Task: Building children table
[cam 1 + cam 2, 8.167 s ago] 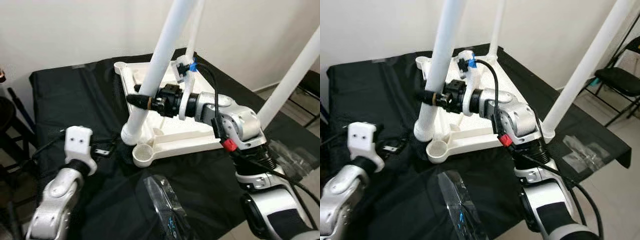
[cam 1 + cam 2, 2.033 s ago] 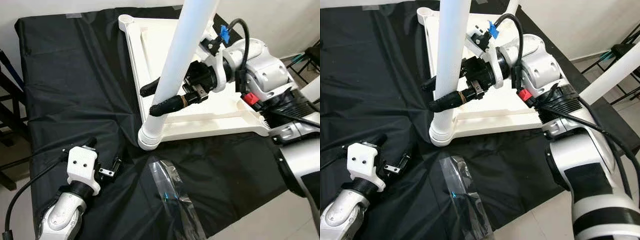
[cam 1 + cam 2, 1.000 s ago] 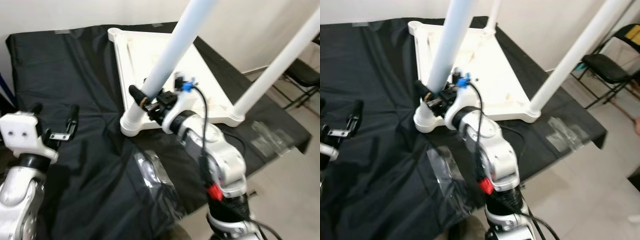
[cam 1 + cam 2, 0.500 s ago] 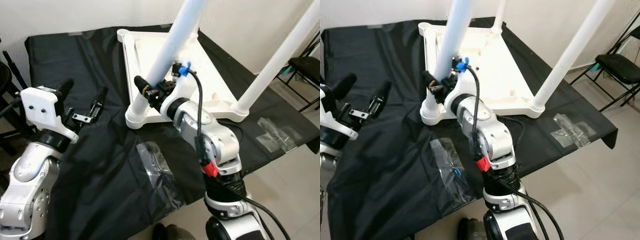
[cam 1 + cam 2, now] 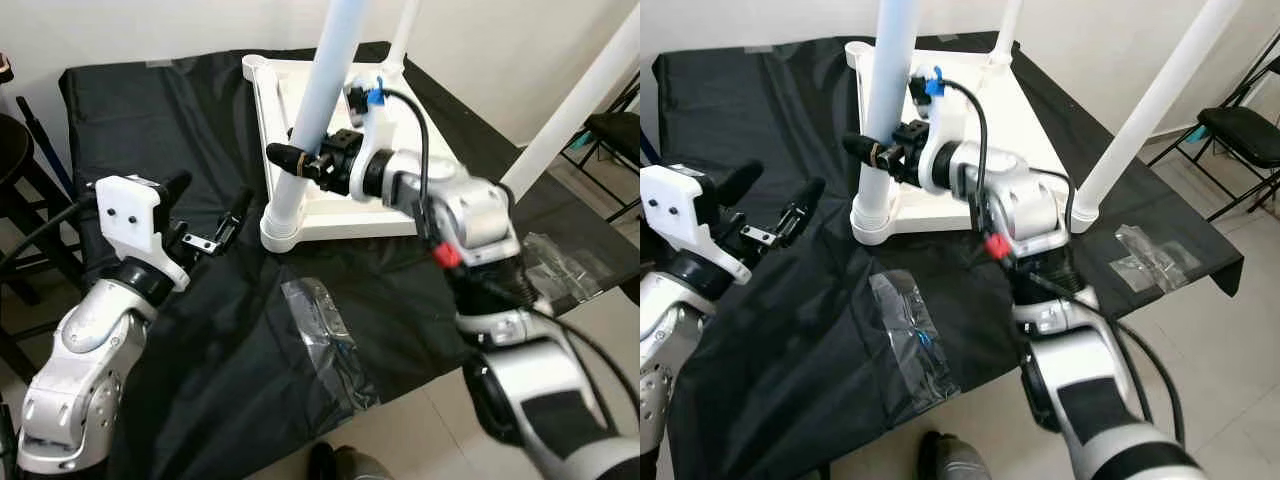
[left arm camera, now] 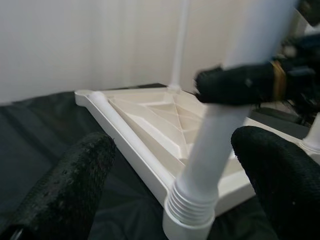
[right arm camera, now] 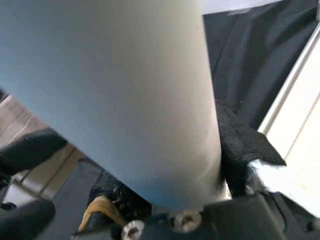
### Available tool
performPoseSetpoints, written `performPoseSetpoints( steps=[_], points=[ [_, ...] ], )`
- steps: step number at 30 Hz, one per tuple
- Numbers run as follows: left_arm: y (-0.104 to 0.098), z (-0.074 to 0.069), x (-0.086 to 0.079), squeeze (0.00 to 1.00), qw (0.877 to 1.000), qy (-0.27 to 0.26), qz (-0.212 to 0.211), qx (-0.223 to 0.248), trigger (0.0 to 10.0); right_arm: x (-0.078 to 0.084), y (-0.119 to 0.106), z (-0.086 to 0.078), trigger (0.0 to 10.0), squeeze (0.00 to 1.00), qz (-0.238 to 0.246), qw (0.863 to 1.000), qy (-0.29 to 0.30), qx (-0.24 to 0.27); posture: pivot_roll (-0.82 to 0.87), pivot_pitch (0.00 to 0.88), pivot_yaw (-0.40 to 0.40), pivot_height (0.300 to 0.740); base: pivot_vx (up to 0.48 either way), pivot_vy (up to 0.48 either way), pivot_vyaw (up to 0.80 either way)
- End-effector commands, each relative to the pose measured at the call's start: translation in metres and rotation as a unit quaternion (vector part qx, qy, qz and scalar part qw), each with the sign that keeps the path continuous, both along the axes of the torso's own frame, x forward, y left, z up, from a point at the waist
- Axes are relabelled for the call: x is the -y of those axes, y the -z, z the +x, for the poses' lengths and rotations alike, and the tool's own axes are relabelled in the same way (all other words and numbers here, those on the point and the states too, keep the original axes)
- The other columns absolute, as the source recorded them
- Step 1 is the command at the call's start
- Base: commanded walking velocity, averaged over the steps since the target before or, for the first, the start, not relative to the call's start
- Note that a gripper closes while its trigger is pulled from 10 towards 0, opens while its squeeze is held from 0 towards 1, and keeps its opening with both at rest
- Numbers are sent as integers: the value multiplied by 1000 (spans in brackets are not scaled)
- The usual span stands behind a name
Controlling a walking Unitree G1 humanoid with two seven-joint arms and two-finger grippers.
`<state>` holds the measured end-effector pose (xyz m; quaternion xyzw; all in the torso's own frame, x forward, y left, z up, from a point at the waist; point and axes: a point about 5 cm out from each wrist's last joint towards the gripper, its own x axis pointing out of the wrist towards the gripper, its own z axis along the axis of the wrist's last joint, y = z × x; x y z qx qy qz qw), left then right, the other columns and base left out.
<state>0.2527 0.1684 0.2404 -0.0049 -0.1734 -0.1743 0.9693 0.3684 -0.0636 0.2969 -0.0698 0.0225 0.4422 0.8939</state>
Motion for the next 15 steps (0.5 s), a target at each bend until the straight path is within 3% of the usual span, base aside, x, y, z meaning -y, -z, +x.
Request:
performPoseSetpoints(
  steps=[1,8,15],
  points=[
    [3,-6,6,0,1000,11,0,-10,10000,14,13,11,10000,0,-36,999,-6,-16,-16,195,-136,740,0,0,0],
    [5,-11,8,0,1000,10,0,-19,10000,18,5,10,10000,0,-15,996,-84,-1,-8,225,-136,740,0,0,0],
    [6,-16,9,0,1000,9,-1,-27,10000,19,5,9,10000,0,-41,989,-142,8,-9,256,-137,740,0,0,0]
  ],
)
